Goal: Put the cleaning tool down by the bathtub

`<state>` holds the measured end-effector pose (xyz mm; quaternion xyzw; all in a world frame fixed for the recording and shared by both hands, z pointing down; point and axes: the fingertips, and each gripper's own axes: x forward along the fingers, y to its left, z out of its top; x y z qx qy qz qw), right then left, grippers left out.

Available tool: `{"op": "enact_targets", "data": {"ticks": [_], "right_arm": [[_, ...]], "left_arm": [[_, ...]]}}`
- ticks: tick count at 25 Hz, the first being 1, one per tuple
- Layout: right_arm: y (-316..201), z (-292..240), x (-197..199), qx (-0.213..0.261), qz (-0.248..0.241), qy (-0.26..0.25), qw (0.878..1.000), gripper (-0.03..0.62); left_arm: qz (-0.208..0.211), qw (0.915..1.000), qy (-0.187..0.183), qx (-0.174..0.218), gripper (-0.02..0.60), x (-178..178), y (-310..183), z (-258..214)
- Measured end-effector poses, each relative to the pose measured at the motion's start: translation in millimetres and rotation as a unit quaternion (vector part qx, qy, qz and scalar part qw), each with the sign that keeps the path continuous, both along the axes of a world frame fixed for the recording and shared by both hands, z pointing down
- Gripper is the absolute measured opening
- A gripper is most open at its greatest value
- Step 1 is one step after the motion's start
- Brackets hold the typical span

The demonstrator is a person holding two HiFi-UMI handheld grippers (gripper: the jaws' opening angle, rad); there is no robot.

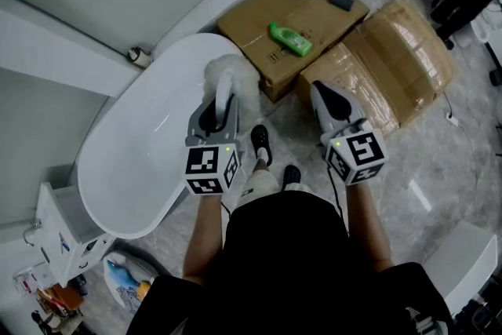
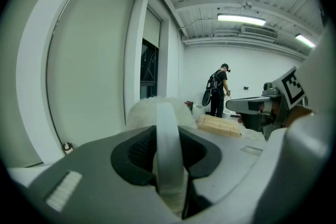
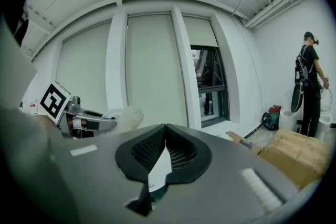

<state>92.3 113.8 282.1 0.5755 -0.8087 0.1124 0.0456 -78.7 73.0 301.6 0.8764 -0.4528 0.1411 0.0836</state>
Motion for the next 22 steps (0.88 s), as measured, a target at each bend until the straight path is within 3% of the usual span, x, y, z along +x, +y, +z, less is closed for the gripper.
{"op": "enact_targets", "data": {"ticks": [22], "right_arm": [[-177,-5,-18,-0.014,0.037,0.023,0.999,0.008]], "left_arm": [[0.048,0.9981,0.020,-0.033,0.087,1,-192,17]]}}
